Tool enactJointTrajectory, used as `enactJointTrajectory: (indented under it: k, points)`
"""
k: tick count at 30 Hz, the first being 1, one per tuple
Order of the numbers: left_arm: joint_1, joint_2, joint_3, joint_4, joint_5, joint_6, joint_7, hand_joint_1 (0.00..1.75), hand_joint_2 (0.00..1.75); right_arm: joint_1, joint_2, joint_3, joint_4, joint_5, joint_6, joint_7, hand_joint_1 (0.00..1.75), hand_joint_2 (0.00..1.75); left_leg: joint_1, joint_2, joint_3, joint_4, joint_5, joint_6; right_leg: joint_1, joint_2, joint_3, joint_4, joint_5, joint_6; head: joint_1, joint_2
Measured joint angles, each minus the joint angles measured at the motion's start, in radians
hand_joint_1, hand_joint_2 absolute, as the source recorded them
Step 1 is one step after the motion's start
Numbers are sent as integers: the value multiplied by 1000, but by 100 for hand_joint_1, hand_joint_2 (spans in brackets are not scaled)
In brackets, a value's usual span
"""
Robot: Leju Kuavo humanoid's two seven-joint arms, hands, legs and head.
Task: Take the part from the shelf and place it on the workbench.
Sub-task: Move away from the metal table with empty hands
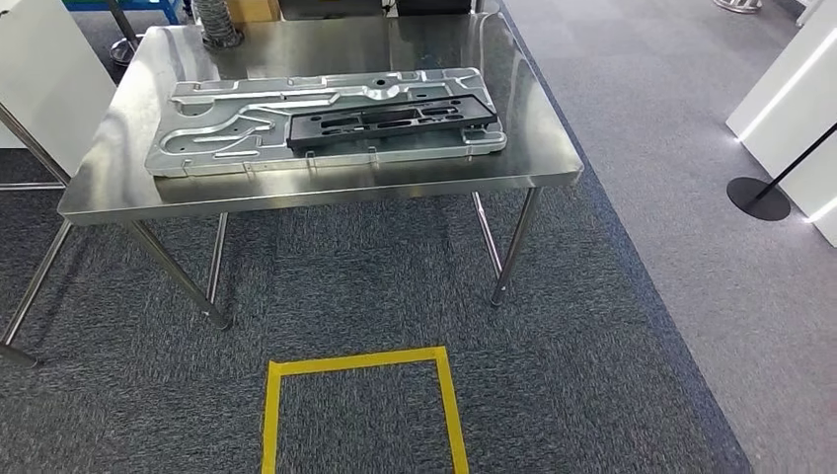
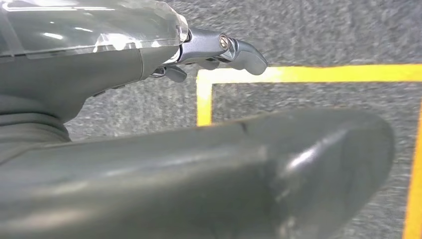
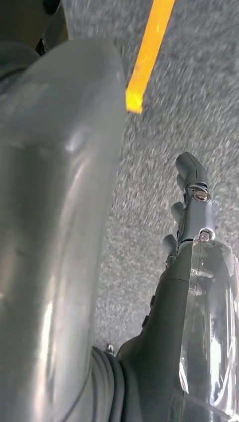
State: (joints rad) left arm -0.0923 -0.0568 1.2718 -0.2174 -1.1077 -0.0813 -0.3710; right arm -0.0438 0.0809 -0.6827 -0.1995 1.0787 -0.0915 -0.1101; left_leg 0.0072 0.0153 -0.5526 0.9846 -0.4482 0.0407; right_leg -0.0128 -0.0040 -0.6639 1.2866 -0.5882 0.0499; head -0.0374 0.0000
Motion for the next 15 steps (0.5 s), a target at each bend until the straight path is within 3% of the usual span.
enactJointTrajectory:
  k: [1,3,5,6,8,9,11,13,14,15]
  points:
    - [0,0,0,0,-1,0,0,0,0,0,0,1,0,0,0,1,0,0,0,0,-17,4,10,-2,-1,0,37,-34,29,-2,0,0]
    - [-1,-1,0,0,-4,-2,0,0,0,-3,-1,1,0,-2,1,3,0,0,-2,0,-43,13,27,-8,3,0,153,-185,63,-13,0,0]
    - [-3,-3,0,0,-7,-3,-1,0,0,-6,-3,1,0,-3,2,4,0,0,-3,0,-54,16,44,-18,9,1,236,-311,52,-27,0,0]
    - [-3,-3,0,0,-8,-3,-1,0,0,-7,-4,1,0,-3,2,3,0,0,-3,1,-56,14,53,-25,13,1,248,-338,47,-34,0,0]
    - [-3,-3,0,0,-8,-2,-2,0,0,-8,-4,1,0,-2,4,2,0,0,-1,0,-64,13,64,-37,12,-1,233,-345,65,-48,0,0]
    - [-3,-3,0,0,-8,-2,-2,0,0,-9,-4,1,1,-1,4,1,0,0,0,-2,-72,25,47,-42,10,-3,222,-347,77,-56,0,0]
    - [-2,-4,0,0,-6,-2,-1,0,0,-10,-4,1,1,1,6,0,0,0,4,-7,-100,104,-42,-49,7,-7,195,-350,103,-68,0,0]
    - [-1,-4,0,0,-3,-1,-1,0,0,-9,-5,1,1,4,9,-1,0,0,6,-7,-126,234,-131,-55,10,-8,163,-346,126,-71,0,0]
    - [-1,-4,0,0,-2,-1,0,0,0,-8,-5,1,1,6,13,-2,0,0,7,-7,-127,281,-143,-59,10,-8,145,-342,137,-70,0,0]
    - [-1,-4,0,0,0,0,1,0,0,-8,-5,1,2,8,16,-3,0,0,7,-7,-114,298,-131,-61,10,-8,127,-336,147,-69,0,0]
